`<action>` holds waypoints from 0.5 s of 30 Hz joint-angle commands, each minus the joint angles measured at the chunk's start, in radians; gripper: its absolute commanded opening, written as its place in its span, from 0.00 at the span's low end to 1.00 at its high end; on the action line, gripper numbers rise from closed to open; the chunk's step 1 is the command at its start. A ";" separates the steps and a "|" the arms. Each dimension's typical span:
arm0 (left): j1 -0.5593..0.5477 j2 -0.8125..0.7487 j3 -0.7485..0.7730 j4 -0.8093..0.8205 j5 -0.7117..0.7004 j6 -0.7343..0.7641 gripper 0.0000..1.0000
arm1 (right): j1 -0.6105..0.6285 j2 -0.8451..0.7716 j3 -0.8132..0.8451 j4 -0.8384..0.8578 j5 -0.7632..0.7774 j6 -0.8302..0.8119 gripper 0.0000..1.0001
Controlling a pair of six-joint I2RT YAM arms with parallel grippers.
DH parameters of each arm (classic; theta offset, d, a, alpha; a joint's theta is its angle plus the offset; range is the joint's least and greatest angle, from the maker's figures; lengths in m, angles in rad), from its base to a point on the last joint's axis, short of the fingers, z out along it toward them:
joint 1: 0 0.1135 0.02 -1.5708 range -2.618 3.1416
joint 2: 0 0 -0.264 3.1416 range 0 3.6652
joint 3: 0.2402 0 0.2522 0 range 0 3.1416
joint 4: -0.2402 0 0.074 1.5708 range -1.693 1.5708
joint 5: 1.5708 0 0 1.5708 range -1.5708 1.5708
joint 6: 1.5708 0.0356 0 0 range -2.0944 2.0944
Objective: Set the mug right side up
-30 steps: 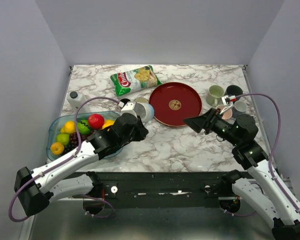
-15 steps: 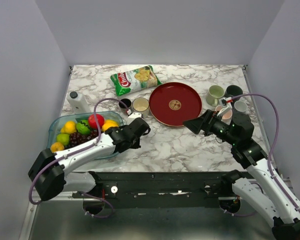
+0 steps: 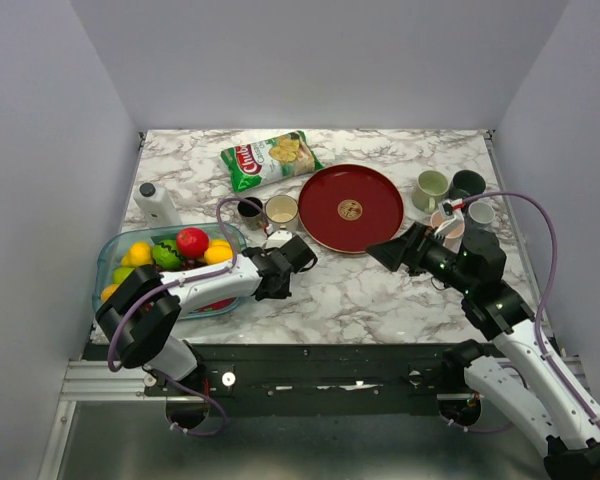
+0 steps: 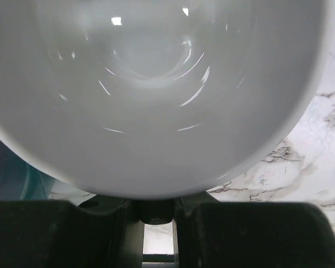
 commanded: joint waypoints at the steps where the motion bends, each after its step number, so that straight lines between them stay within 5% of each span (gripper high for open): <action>1: 0.008 0.025 0.044 0.014 -0.037 -0.056 0.00 | 0.005 -0.032 -0.028 -0.029 0.040 0.021 1.00; 9: 0.027 0.022 0.045 0.000 0.004 -0.058 0.02 | 0.005 -0.052 -0.045 -0.033 0.041 0.038 1.00; 15: 0.031 0.014 0.056 -0.005 -0.005 -0.027 0.32 | 0.007 -0.061 -0.042 -0.041 0.034 0.042 1.00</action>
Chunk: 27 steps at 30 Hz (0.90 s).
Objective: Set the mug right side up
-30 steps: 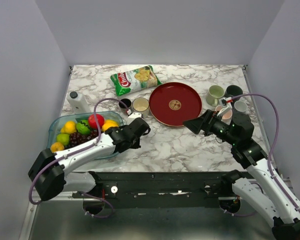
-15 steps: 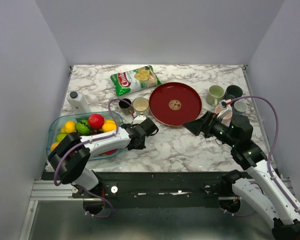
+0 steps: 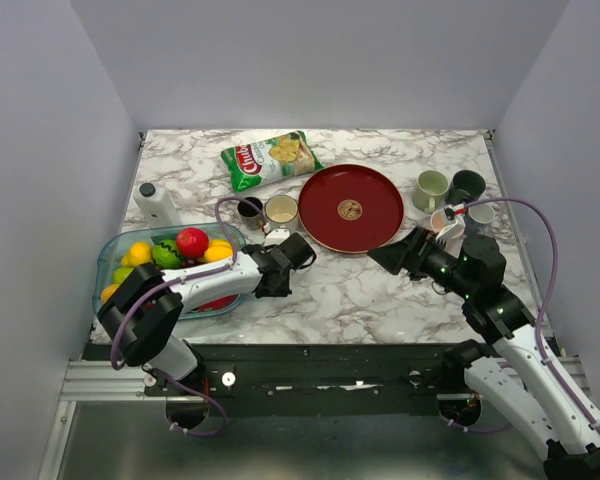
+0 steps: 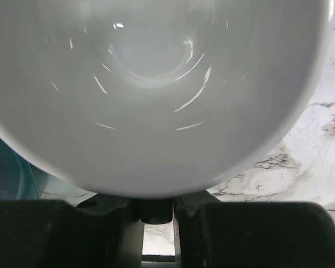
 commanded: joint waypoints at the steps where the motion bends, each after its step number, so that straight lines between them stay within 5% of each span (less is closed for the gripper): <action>1: 0.011 -0.017 0.041 0.002 -0.030 0.014 0.36 | 0.007 -0.019 -0.006 -0.014 0.016 0.008 1.00; 11: 0.020 -0.071 0.043 -0.021 -0.033 0.026 0.77 | 0.007 -0.016 0.007 -0.051 0.008 0.002 1.00; 18: -0.003 -0.327 0.029 -0.047 0.006 0.075 0.99 | 0.007 -0.059 0.033 -0.176 0.119 -0.087 1.00; 27: -0.008 -0.649 0.119 -0.142 -0.052 0.164 0.99 | 0.007 -0.224 0.152 -0.431 0.510 -0.201 1.00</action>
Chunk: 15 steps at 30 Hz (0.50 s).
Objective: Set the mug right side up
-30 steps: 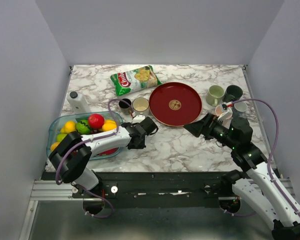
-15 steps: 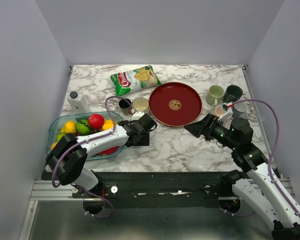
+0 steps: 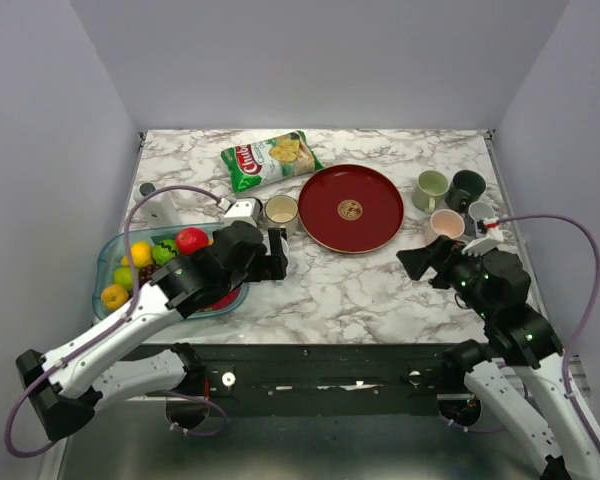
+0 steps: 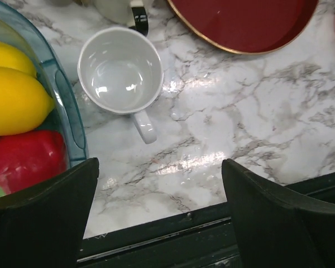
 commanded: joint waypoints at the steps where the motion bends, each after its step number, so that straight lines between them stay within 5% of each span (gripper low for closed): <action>1: -0.004 -0.147 0.087 -0.073 -0.064 0.077 0.99 | 0.007 -0.092 0.100 -0.164 0.247 -0.078 1.00; 15: -0.004 -0.293 0.263 -0.167 -0.139 0.200 0.99 | 0.007 -0.158 0.304 -0.264 0.378 -0.126 1.00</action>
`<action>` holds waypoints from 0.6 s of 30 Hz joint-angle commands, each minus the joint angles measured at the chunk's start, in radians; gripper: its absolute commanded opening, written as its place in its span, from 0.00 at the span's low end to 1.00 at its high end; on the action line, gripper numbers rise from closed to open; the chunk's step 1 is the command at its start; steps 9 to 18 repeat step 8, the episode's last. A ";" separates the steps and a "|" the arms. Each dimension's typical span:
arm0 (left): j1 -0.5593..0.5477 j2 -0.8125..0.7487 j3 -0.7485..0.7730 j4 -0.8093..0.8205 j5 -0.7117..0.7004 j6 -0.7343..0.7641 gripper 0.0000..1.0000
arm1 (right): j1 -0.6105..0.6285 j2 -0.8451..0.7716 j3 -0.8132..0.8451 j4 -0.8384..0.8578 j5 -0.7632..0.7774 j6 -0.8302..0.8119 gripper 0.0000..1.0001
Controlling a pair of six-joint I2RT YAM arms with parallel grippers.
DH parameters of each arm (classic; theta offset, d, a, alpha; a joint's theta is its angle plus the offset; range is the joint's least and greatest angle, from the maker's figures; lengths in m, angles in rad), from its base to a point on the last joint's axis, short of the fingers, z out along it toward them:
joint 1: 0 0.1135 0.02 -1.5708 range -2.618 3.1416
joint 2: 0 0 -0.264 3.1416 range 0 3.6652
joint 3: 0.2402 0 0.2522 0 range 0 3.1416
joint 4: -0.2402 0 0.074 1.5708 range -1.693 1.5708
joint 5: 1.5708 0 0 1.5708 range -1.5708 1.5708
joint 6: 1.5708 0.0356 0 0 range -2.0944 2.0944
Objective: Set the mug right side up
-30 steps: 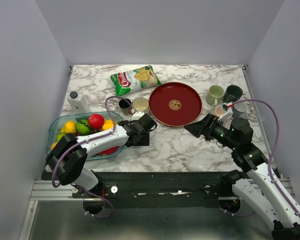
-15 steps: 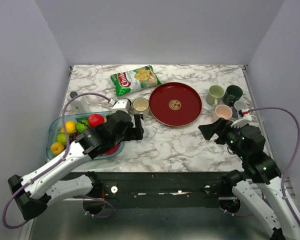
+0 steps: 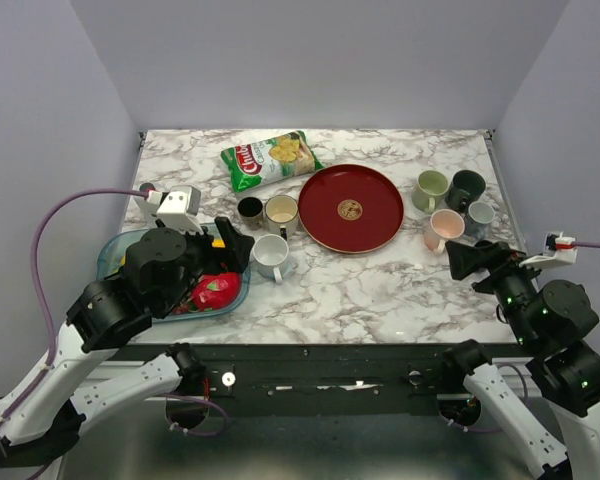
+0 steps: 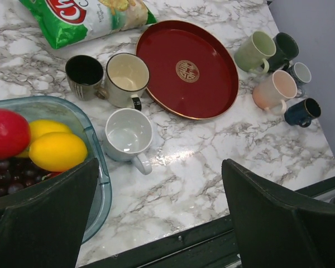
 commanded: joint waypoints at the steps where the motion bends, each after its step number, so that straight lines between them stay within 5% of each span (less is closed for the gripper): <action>1: -0.002 -0.010 0.028 -0.049 -0.055 0.044 0.99 | 0.007 -0.009 0.036 -0.057 0.051 -0.019 1.00; 18: -0.002 -0.035 0.029 -0.037 -0.095 0.044 0.99 | 0.007 -0.004 0.048 -0.058 0.039 -0.023 1.00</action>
